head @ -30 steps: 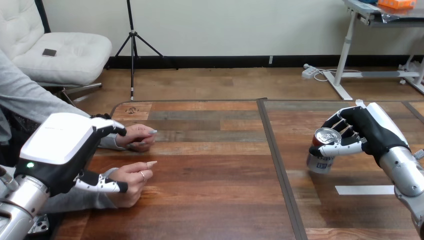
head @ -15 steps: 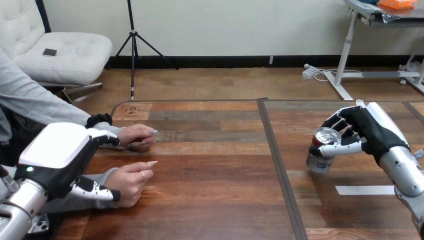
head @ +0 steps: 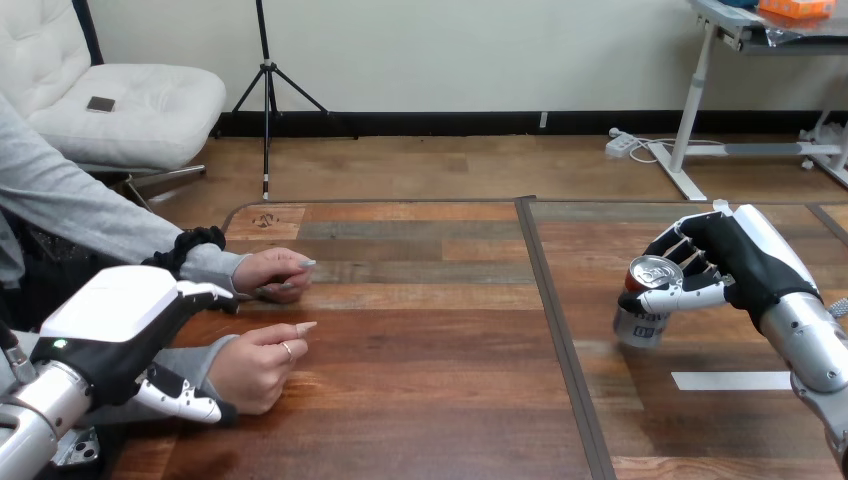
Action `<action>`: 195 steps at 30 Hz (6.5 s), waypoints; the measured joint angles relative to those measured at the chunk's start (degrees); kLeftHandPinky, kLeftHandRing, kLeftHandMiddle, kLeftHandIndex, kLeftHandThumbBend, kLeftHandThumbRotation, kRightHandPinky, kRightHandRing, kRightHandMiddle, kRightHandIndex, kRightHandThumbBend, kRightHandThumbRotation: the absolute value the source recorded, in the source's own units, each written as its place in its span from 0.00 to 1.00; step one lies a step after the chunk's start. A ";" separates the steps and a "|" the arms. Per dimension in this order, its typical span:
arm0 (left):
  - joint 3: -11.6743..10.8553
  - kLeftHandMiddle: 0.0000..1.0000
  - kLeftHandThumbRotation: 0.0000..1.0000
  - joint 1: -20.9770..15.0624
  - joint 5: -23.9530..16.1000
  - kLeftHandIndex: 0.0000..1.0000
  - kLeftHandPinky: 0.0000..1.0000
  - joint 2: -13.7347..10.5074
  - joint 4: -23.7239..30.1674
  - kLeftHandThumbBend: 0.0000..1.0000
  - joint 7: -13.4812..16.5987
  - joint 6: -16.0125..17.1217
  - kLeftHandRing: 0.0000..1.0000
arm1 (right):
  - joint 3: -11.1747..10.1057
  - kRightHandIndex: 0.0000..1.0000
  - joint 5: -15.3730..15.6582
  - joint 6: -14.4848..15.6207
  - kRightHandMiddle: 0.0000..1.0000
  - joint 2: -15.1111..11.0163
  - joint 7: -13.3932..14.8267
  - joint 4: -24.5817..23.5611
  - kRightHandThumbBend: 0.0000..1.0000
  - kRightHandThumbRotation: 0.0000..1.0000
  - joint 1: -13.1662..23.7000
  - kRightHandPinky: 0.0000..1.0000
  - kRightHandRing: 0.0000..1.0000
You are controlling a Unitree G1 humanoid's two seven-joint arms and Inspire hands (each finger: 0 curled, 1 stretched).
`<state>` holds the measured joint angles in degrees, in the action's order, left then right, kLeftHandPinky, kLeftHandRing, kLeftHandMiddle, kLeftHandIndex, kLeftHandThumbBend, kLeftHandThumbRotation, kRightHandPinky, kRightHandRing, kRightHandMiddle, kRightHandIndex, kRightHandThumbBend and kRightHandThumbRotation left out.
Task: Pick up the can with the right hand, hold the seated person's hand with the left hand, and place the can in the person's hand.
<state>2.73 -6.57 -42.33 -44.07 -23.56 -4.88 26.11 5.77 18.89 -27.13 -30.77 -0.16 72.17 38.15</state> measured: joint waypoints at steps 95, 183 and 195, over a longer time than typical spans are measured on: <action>5.30 0.82 0.17 -2.20 -1.76 0.81 0.73 -3.36 -5.61 0.98 2.51 -7.87 0.79 | 0.00 0.47 -0.04 -0.01 0.43 -0.21 -0.03 0.00 0.71 0.00 0.00 0.35 0.39; 5.42 0.65 0.00 -3.01 7.71 0.66 0.54 -3.27 -4.62 0.90 -7.24 -8.58 0.61 | -0.07 0.47 -0.80 -1.06 0.44 -0.22 -0.03 -0.01 0.72 0.00 0.00 0.35 0.40; 5.69 0.61 0.00 -3.28 6.56 0.62 0.50 -3.30 -4.66 0.83 -6.97 -7.05 0.57 | -0.08 0.47 -0.82 -1.07 0.44 -0.22 -0.03 -0.02 0.71 0.00 0.00 0.36 0.40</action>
<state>8.42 -9.86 -35.77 -47.37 -28.23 -11.84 19.06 5.69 18.07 -28.20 -30.99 -0.18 72.16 38.15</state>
